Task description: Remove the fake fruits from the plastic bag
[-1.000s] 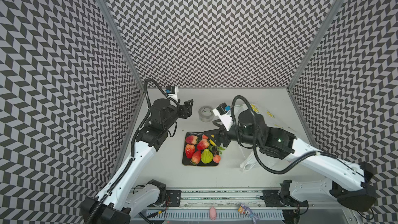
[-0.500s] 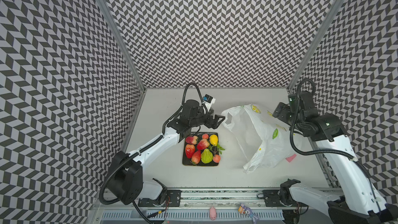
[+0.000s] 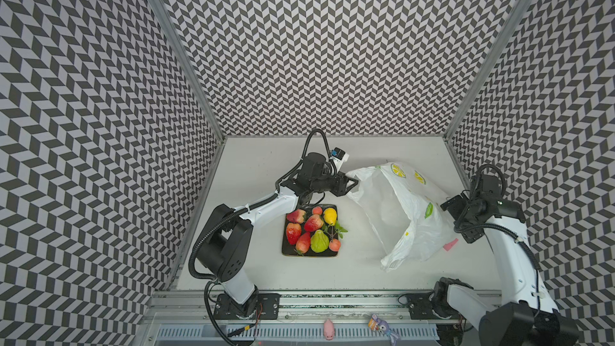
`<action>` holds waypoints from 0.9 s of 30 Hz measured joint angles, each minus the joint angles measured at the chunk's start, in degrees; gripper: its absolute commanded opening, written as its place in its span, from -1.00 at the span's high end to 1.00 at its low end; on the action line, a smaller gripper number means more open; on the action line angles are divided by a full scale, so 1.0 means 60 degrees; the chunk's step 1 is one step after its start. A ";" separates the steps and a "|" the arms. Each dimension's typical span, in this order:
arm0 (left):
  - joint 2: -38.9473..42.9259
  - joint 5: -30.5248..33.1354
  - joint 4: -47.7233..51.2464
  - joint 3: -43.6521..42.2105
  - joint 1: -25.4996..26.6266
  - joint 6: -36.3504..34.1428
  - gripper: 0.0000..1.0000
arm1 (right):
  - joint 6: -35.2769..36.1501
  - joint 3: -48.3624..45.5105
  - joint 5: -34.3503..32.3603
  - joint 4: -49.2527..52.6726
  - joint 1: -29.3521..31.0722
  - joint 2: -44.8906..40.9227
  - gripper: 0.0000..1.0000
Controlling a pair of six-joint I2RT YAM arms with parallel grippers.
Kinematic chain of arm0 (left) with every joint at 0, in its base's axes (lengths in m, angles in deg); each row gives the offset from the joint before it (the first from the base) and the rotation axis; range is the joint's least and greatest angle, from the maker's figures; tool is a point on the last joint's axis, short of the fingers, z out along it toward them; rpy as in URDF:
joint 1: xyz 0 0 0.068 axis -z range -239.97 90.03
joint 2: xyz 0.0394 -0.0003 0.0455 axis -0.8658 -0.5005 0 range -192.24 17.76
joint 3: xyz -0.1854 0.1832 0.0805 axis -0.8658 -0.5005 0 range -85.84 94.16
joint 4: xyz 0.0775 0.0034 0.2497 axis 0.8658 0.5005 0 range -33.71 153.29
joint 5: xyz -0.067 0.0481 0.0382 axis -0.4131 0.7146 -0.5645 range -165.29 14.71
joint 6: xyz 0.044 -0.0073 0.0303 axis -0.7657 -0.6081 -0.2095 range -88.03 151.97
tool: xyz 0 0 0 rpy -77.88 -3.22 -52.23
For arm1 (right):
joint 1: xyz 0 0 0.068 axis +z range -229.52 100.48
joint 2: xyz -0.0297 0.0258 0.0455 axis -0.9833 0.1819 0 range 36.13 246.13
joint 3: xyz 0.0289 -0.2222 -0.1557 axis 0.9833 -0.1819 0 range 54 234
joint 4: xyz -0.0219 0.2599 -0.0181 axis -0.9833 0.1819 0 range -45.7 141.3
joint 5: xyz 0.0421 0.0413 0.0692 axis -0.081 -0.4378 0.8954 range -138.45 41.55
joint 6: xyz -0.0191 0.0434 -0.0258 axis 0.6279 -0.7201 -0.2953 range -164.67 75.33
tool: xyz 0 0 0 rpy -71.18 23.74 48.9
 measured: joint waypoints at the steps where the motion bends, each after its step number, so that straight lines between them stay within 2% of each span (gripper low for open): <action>1: -0.0018 -0.0040 -0.0007 0.0007 0.0029 0.0018 0.73 | 0.0069 -0.0197 0.0412 -0.0364 -0.0007 -0.0004 0.16; 3: -0.0025 -0.0004 0.0007 0.0036 0.0055 0.0029 1.00 | 0.0069 -0.0437 0.1166 -0.1078 -0.0018 0.0011 0.43; 7: 0.0015 0.0444 0.0025 0.0186 0.0040 -0.0015 1.00 | 0.0087 -0.0503 0.2375 -0.2601 0.0076 0.0313 0.62; 12: 0.0525 0.1566 -0.0004 0.0200 -0.0055 -0.0120 1.00 | 0.0106 0.0098 0.2907 -0.4149 0.0918 0.1526 0.64; 18: 0.0823 0.2612 -0.0463 0.0135 -0.0091 -0.0164 0.95 | 0.0146 0.1151 0.2896 -0.5821 0.1810 0.3249 0.61; 20: 0.0714 0.2758 -0.0499 0.0058 -0.0091 -0.0164 0.80 | 0.0259 0.1173 0.2736 -0.6109 0.1854 0.3497 0.53; 23: 0.0532 0.2929 -0.0499 -0.0062 -0.0069 -0.0142 0.39 | 0.0510 0.1162 0.2430 -0.6277 0.1836 0.3748 0.12; 26: 0.0503 0.3158 -0.0419 -0.0157 -0.0044 -0.0178 -0.12 | 0.0732 0.1158 0.2204 -0.6298 0.1778 0.3843 -0.29; 27: 0.0506 0.3235 -0.0419 -0.0157 -0.0040 -0.0164 -0.56 | 0.0860 0.1162 0.2062 -0.6269 0.1767 0.3832 -0.41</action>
